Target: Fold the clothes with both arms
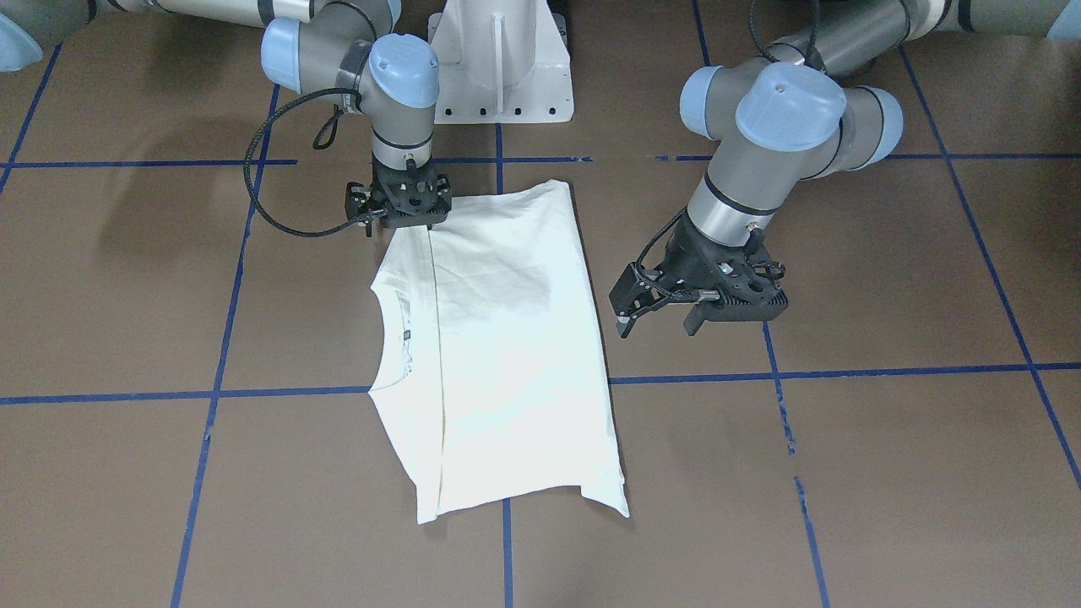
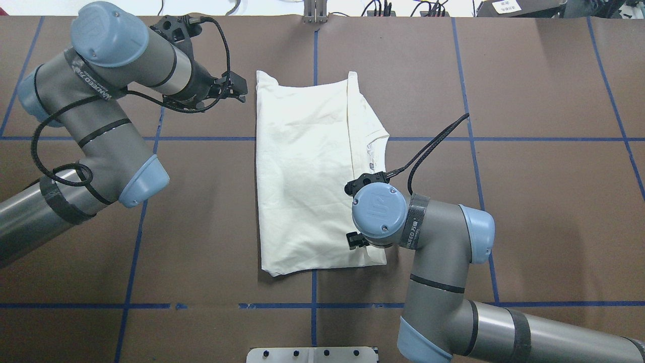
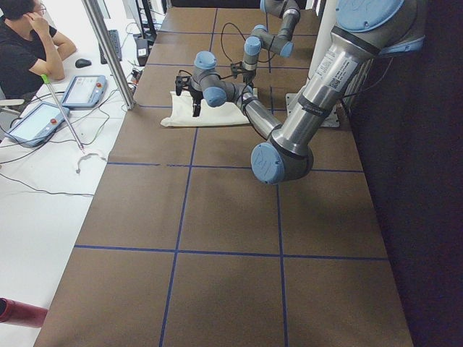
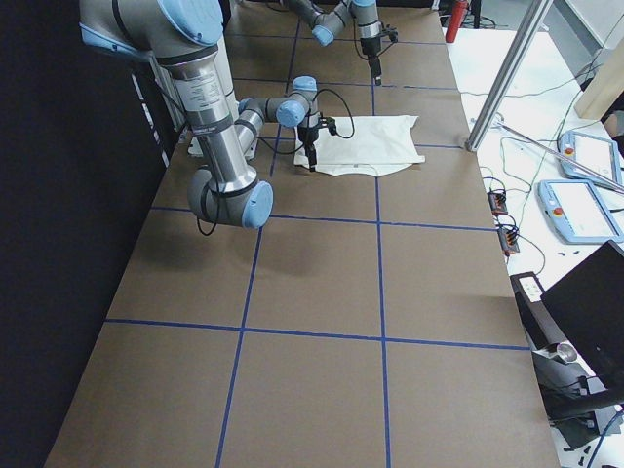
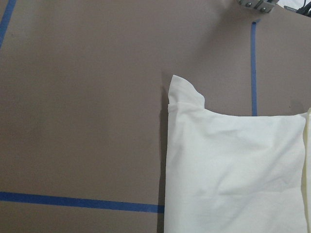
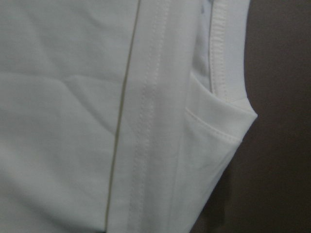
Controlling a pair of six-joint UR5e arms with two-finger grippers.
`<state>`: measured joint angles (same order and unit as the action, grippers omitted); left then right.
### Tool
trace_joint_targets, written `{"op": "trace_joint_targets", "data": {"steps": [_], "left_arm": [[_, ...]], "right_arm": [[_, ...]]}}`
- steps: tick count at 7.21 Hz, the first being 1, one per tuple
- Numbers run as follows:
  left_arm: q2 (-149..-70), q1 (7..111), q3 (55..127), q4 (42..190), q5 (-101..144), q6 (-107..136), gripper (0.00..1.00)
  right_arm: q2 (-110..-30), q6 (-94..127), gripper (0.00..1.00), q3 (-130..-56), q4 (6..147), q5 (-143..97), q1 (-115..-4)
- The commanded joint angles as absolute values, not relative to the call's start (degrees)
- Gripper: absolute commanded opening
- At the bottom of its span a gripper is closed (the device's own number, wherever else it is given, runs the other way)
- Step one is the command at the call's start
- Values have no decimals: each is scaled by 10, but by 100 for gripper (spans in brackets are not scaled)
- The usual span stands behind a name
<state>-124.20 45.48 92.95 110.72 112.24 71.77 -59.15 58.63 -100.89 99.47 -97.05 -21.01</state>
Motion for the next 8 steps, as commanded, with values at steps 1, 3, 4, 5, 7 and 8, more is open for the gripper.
{"op": "trace_joint_targets", "data": {"steps": [1, 3, 4, 5, 7, 8], "left_arm": [[-1242, 451, 931, 1107, 1122, 718, 100], [-1243, 447, 931, 1107, 1122, 720, 100], [-1243, 445, 931, 1107, 1121, 721, 100], [-1243, 444, 932, 1107, 1121, 722, 100], [-1243, 441, 932, 1107, 1121, 722, 100], [-1243, 441, 933, 1107, 1121, 722, 100]], "right_arm": [[-603, 581, 100, -1009, 994, -969, -221], [-615, 556, 100, -1022, 993, -972, -235], [-627, 538, 100, -1027, 993, -971, -241], [-656, 535, 100, -1028, 989, -963, -242], [-665, 516, 100, -1054, 995, -972, -272], [-659, 512, 100, -1073, 995, -996, -294]]}}
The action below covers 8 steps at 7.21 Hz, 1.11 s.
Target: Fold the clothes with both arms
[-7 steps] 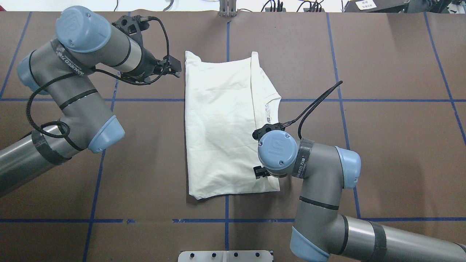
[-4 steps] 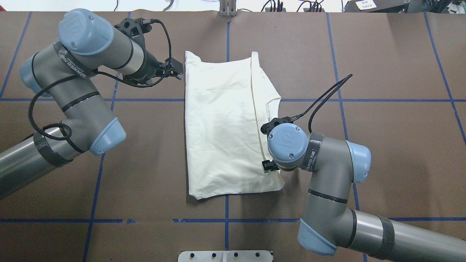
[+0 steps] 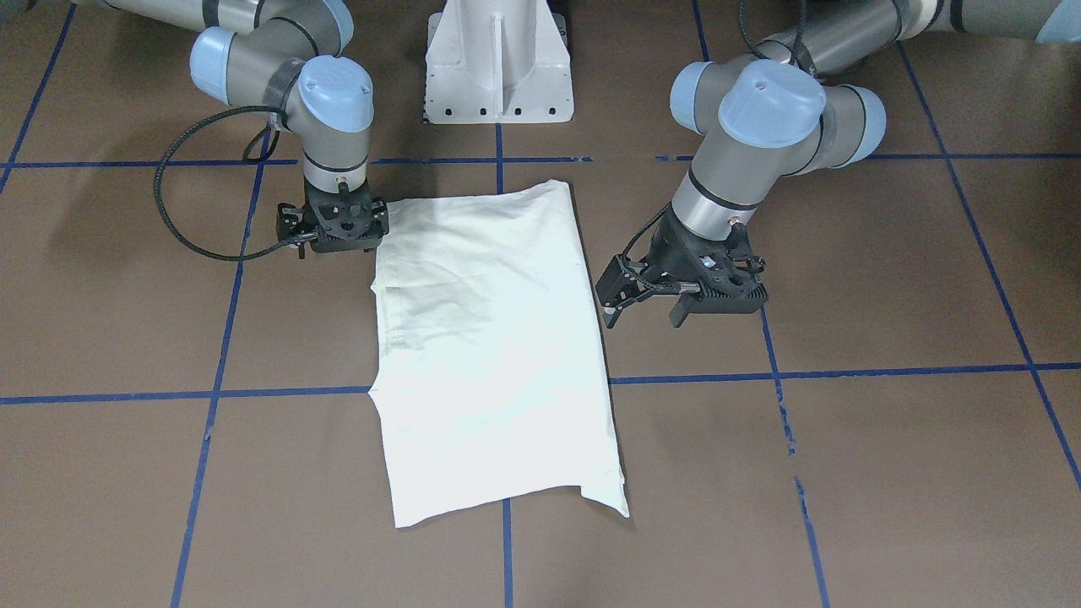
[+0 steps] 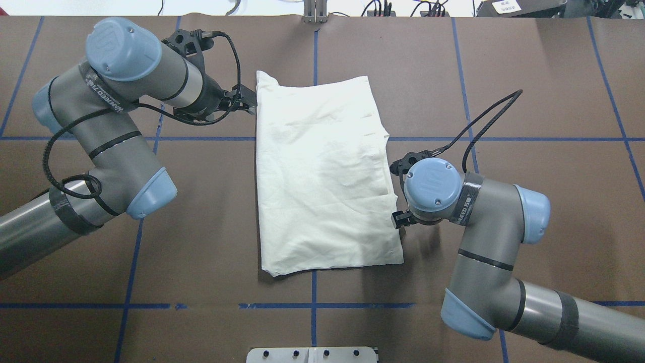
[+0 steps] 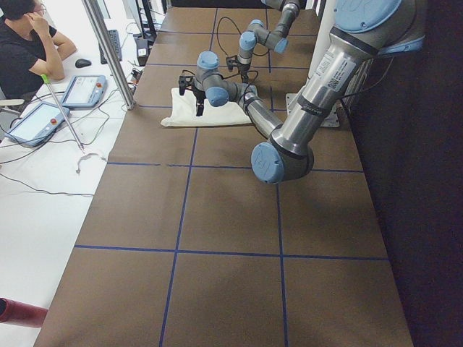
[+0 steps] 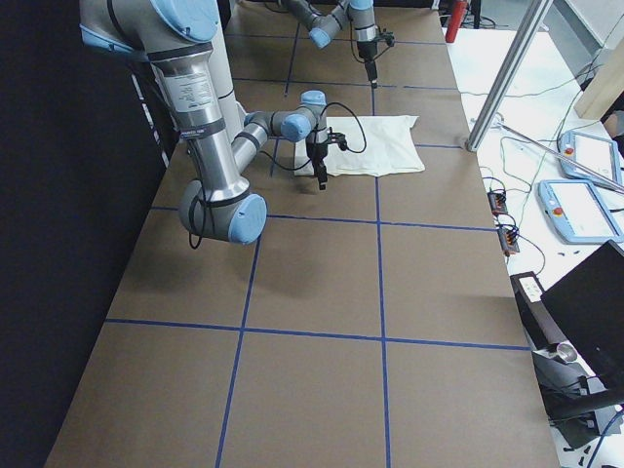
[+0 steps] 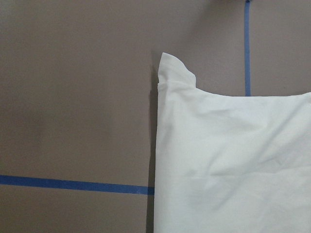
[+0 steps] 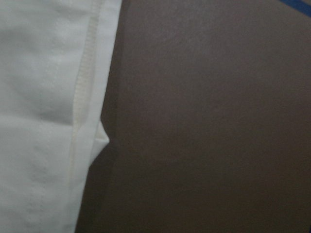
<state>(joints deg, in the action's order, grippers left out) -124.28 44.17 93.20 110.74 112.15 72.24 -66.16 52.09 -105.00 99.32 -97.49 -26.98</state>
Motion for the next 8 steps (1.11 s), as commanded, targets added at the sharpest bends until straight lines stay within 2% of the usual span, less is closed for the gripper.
{"op": "trace_joint_targets", "data": {"steps": [1, 2, 3, 5, 7, 8], "left_arm": [[-1243, 441, 933, 1107, 1121, 722, 100], [-1239, 428, 933, 1107, 1123, 739, 100], [-1203, 383, 939, 1118, 1123, 829, 100], [-1187, 298, 966, 1137, 1115, 984, 99], [-1192, 245, 1029, 1046, 1111, 1024, 89], [-1190, 223, 1034, 1038, 1085, 1030, 85]], "right_arm": [[-640, 512, 100, -1073, 991, -1026, -311], [-619, 518, 100, -1078, 987, -1043, -322], [-618, 530, 100, -1107, 987, -1050, -326], [-617, 565, 100, -1131, 987, -1098, -340], [-623, 608, 100, -1132, 938, -1123, -345], [-625, 614, 100, -1130, 930, -1131, -345]]}}
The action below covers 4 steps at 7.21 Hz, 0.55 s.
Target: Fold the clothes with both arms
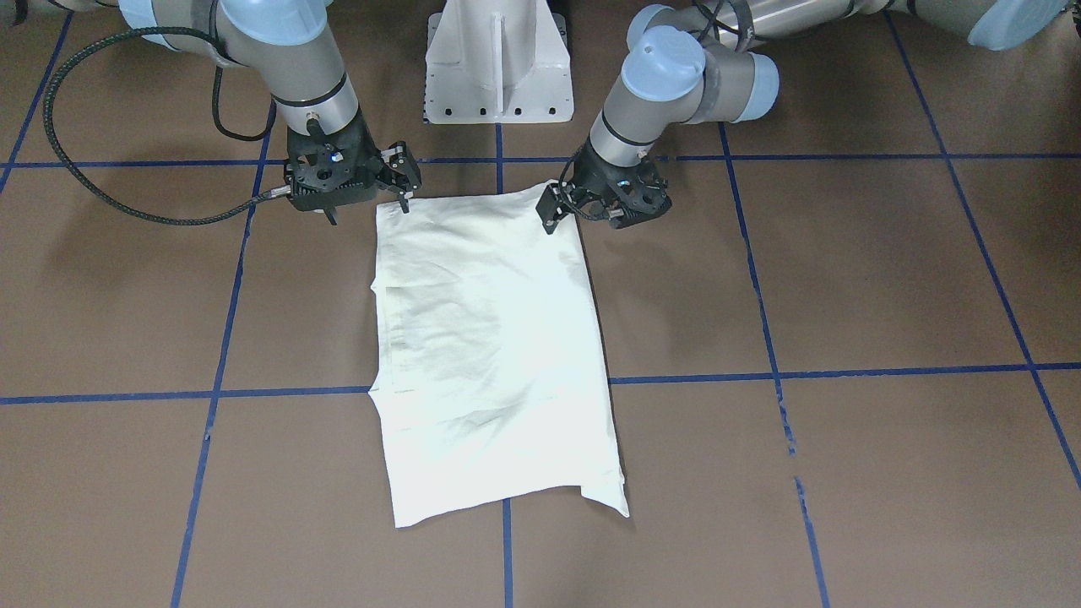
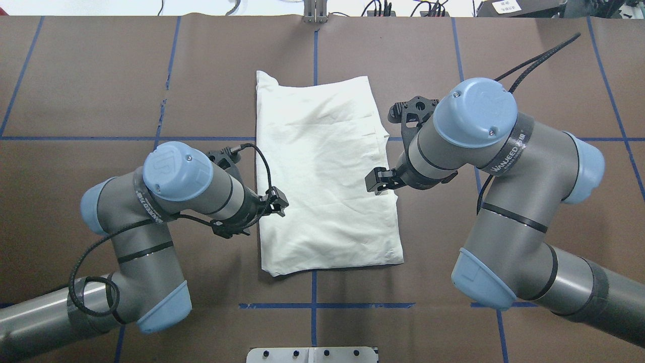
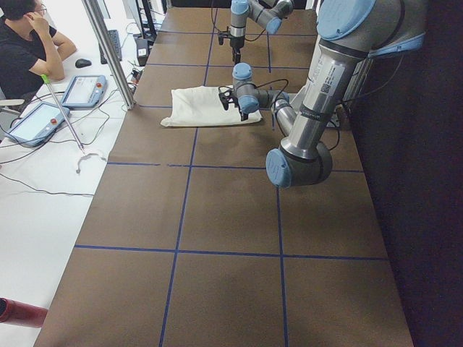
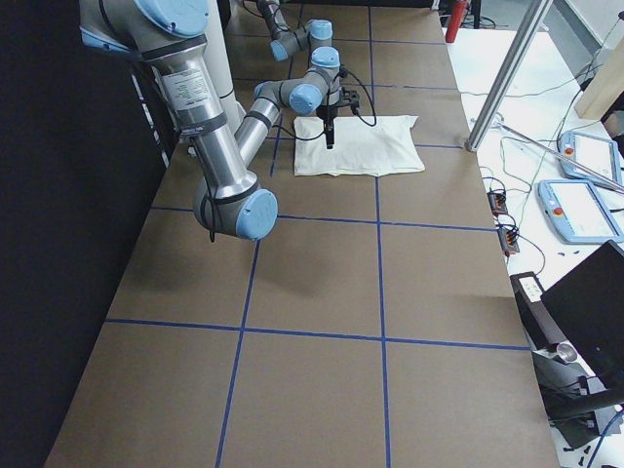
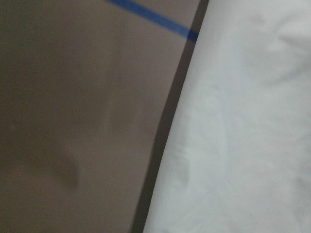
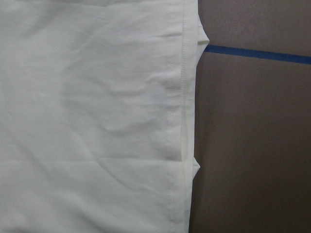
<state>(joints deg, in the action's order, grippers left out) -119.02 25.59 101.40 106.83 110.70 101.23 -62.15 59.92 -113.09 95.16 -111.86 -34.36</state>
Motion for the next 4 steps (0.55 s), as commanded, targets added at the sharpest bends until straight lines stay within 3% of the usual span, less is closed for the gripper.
{"op": "trace_joint_targets", "data": {"steps": [1, 4], "left_arm": [[-1187, 200, 1028, 1035, 1060, 1031, 83], [-1190, 196, 1012, 1020, 1056, 1031, 78]], "right_arm": [[-624, 617, 100, -1129, 930, -1131, -345], [-624, 643, 100, -1129, 928, -1132, -350]]}}
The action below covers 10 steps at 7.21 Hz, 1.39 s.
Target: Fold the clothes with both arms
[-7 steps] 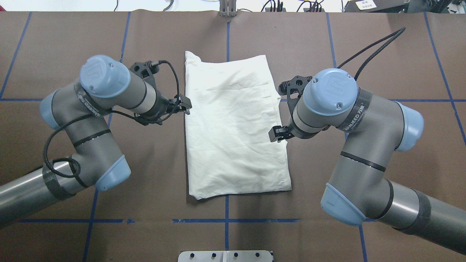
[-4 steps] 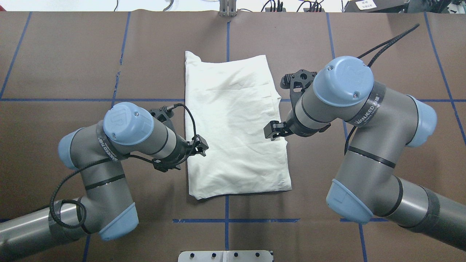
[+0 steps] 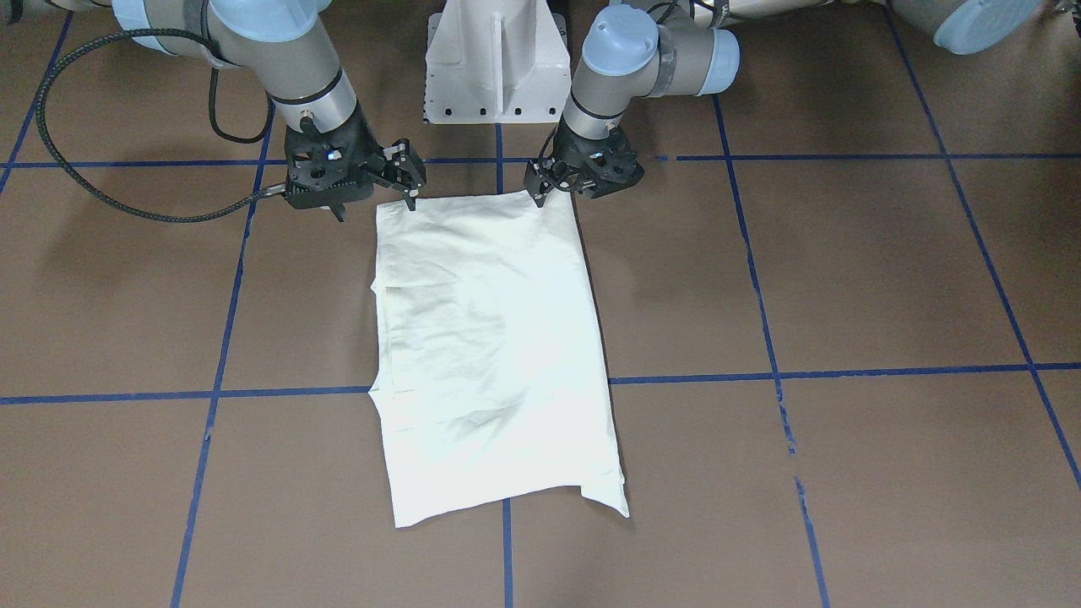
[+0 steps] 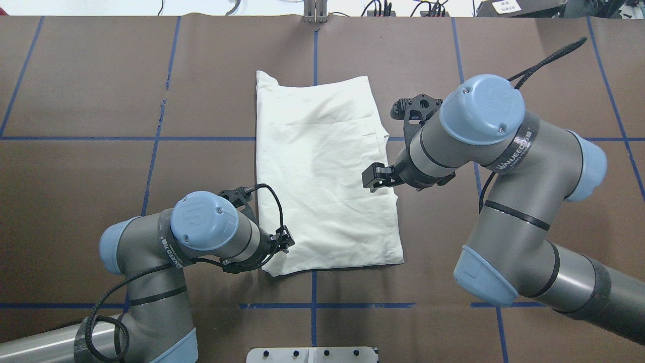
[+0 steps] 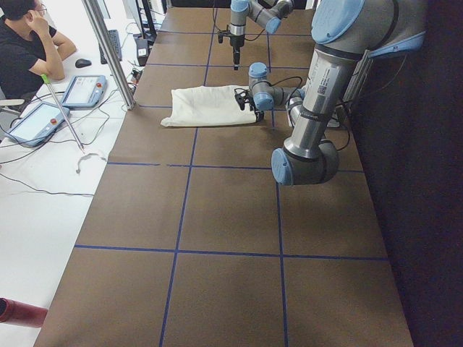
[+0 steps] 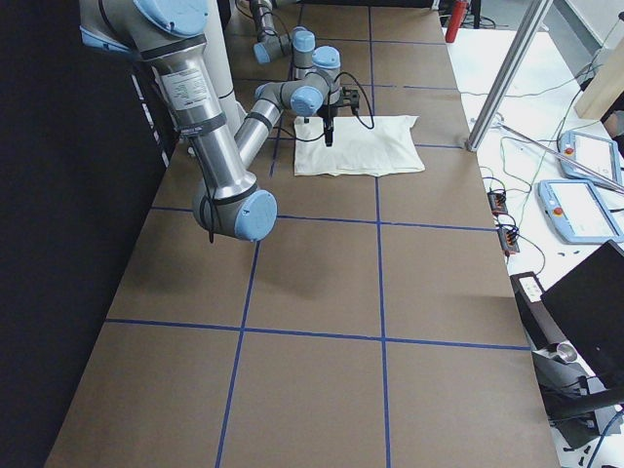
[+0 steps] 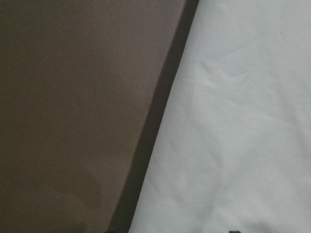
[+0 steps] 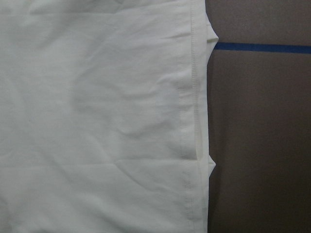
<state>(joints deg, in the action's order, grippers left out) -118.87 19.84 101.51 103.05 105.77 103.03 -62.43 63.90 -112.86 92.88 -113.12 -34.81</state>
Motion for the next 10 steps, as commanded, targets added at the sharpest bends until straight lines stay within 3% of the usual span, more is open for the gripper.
{"op": "trace_joint_targets", "data": {"steps": [1, 2, 6, 7, 9, 10], "left_arm": [[-1193, 196, 1012, 1010, 1056, 1031, 75], [-1194, 195, 1012, 1006, 1056, 1031, 66], [-1196, 195, 1012, 1006, 1056, 1029, 59], [-1196, 195, 1012, 1006, 1056, 1029, 52], [-1194, 195, 1012, 1006, 1055, 1026, 10], [-1194, 195, 1012, 1007, 1056, 1022, 0]], "right_arm": [[-624, 643, 100, -1129, 928, -1131, -352], [-624, 643, 100, -1129, 928, -1132, -352], [-629, 643, 100, -1129, 927, -1135, -358], [-629, 643, 100, -1129, 927, -1136, -359], [-630, 642, 100, -1129, 927, -1136, -363], [-630, 643, 100, -1129, 927, -1136, -363]]}}
